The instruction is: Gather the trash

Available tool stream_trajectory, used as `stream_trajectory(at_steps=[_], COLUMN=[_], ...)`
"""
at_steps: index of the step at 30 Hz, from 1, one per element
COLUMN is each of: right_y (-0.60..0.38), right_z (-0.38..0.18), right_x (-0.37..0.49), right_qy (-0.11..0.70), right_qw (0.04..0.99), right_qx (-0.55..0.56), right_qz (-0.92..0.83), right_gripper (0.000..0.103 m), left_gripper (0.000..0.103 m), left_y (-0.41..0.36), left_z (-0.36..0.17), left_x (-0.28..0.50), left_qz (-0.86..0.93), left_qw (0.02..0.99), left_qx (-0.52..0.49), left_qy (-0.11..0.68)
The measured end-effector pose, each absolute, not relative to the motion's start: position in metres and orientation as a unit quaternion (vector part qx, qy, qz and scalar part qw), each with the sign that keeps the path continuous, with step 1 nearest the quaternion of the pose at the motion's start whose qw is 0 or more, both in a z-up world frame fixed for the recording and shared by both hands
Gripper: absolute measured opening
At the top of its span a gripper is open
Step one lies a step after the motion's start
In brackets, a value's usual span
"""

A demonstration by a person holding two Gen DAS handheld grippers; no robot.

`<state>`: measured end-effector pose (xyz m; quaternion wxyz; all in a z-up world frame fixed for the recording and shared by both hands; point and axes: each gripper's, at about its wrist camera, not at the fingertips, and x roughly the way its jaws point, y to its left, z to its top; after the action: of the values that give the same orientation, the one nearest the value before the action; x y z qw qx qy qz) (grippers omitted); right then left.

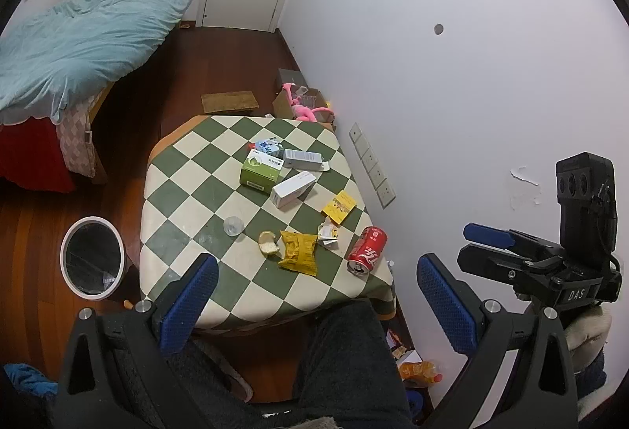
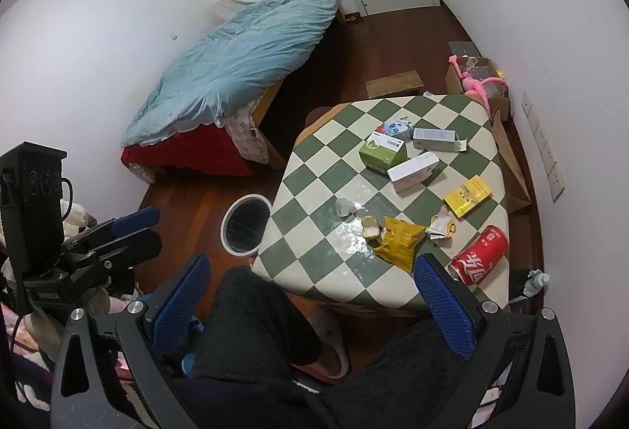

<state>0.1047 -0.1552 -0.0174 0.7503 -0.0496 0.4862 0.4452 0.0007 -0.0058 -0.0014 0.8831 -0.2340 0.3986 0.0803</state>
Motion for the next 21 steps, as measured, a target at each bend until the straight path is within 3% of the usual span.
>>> stream_trajectory(at_steps=[21], right_y=[-0.149], right_z=[-0.015], right_x=[0.103], right_qy=[0.485], right_qw=[0.749], right_qx=[-0.053], right_qz=[0.448], right_gripper=[0.103], left_gripper=[0.103], left_y=[-0.004], left_z=[-0.001], left_x=[-0.001], left_qz=[0.078], left_qw=[0.883], left_qx=[-0.234], left_qy=[0.398])
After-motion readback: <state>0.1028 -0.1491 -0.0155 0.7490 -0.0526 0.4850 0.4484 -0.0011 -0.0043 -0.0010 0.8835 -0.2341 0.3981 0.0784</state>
